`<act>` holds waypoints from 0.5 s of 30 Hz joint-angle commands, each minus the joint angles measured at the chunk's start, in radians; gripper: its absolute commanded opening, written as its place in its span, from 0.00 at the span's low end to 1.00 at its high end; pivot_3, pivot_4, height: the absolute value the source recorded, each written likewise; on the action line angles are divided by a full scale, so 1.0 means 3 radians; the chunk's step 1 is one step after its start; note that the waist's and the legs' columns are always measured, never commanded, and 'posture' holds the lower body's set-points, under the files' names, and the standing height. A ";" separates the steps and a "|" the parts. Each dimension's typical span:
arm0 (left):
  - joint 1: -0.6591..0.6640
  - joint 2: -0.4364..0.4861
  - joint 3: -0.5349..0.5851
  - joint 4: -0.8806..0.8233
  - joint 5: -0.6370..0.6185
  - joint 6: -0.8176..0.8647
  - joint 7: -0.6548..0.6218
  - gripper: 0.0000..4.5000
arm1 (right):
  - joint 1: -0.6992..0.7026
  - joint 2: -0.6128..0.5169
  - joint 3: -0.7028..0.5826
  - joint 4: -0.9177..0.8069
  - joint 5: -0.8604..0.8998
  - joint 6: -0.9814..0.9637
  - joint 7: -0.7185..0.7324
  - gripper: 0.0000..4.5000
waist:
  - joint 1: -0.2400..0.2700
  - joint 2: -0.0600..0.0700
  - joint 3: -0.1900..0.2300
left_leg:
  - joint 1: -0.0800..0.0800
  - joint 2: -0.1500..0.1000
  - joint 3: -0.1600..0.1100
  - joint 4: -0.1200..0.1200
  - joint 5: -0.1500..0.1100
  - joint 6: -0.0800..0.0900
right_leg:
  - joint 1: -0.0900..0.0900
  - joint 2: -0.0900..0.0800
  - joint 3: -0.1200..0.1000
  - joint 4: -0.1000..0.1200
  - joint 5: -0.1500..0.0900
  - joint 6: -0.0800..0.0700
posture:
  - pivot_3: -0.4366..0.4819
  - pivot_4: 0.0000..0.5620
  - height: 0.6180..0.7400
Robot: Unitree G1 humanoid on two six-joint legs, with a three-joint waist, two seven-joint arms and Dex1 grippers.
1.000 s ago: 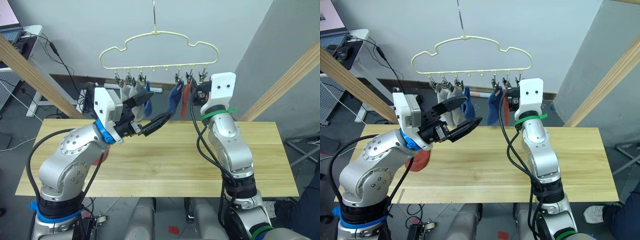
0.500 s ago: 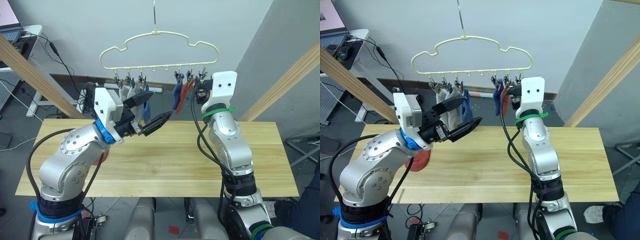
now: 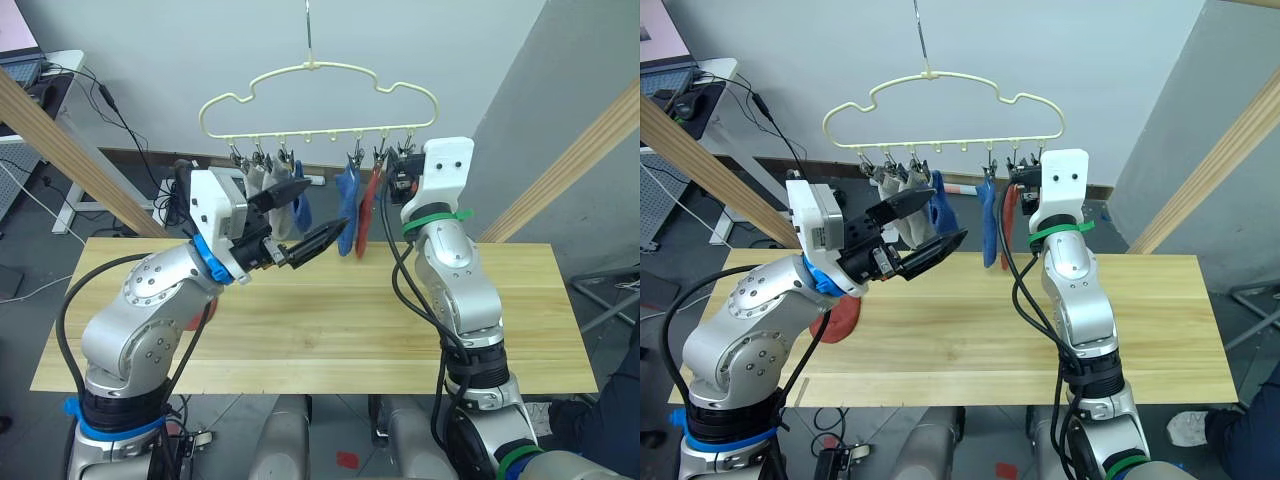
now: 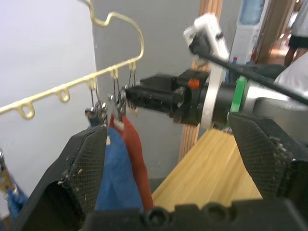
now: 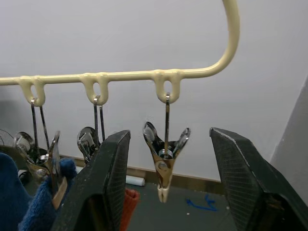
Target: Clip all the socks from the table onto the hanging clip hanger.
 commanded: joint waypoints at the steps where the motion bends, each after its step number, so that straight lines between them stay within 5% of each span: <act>1: -0.0022 0.0035 0.0088 -0.0064 -0.0066 -0.0021 0.0017 0.98 | -0.0070 0.0058 -0.0009 -0.0035 -0.0003 -0.0100 -0.0018 0.61 | 0.0000 0.0000 0.0000 | 0.0000 0.0000 0.0000 0.0000 0.0000 0.0000 | 0.0000 0.0000 0.0000 0.0000 0.0000 0.0000 | 0.73 0.57 1.00; 5: -0.0006 0.0084 0.0065 -0.0059 -0.0044 -0.0043 0.0000 0.98 | -0.0094 0.0102 -0.0020 0.0004 0.0003 -0.0127 -0.0028 0.61 | 0.0000 0.0000 0.0000 | 0.0000 0.0000 0.0000 0.0000 0.0000 0.0000 | 0.0000 0.0000 0.0000 0.0000 0.0000 0.0000 | 0.73 0.57 1.00; 7: 0.0006 0.0093 0.0055 -0.0066 -0.0044 -0.0051 -0.0002 0.98 | -0.0097 0.0113 -0.0024 0.0008 0.0003 -0.0138 -0.0019 0.53 | 0.0001 0.0000 0.0000 | 0.0000 0.0000 0.0000 0.0000 0.0000 0.0000 | 0.0000 0.0000 0.0000 0.0000 0.0000 0.0000 | 0.74 0.57 1.00; 14: 0.0088 0.0078 0.0027 -0.0135 -0.0020 -0.0072 0.0030 0.98 | -0.0103 0.0140 -0.0021 0.0016 0.0011 -0.0185 0.0014 0.01 | 0.0000 0.0000 0.0000 | 0.0001 0.0000 0.0001 0.0000 0.0000 0.0000 | 0.0000 0.0000 0.0000 0.0001 0.0000 -0.0001 | 0.74 0.58 1.00; 15: 0.0096 0.0078 0.0020 -0.0143 -0.0018 -0.0075 0.0034 0.98 | -0.0111 0.0140 -0.0022 0.0020 0.0011 -0.0191 0.0015 0.00 | 0.0000 0.0000 0.0000 | 0.0001 0.0000 0.0001 0.0000 0.0000 0.0000 | 0.0000 0.0000 0.0000 0.0000 0.0000 -0.0001 | 0.74 0.58 1.00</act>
